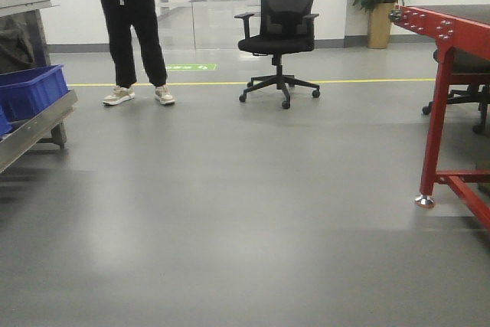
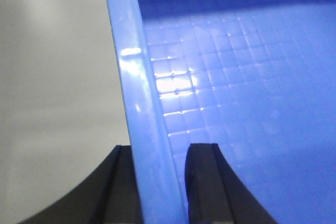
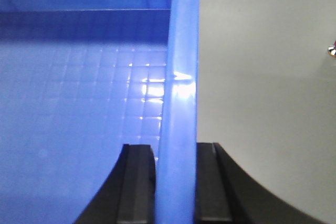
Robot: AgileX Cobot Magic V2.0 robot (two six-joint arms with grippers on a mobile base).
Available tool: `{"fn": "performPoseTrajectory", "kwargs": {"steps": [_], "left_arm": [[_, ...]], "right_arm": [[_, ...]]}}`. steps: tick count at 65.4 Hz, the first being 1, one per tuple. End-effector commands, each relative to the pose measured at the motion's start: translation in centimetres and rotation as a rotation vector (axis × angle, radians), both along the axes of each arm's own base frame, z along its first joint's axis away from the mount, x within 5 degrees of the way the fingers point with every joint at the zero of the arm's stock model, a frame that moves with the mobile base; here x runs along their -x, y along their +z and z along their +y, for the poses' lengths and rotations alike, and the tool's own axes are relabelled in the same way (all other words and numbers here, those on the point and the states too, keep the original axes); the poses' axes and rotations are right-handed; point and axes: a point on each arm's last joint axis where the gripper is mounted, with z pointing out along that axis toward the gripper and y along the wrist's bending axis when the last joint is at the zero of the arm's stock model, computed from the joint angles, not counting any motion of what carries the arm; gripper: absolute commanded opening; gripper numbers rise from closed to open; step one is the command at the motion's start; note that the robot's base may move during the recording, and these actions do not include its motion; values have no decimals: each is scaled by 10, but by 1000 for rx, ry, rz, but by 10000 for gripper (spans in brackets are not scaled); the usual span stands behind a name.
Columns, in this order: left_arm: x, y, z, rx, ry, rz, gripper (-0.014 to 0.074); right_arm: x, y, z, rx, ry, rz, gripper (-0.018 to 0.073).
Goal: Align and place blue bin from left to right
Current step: 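Drive across the floor carrying the blue bin in both grippers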
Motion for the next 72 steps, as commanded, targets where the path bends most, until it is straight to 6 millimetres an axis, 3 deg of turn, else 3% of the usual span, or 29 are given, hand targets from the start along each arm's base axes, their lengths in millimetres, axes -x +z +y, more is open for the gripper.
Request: {"fn": "performPoseTrajectory", "kwargs": {"steps": [1,72], "left_arm": [[8,18,3,13,-23,-103,-9],[8,17,2,13,-23,-101,-9]], "right_arm": [[1,21,-7,35,-20,-172,-70],[-2,22,-6,29,-20,-201,-70]]}}
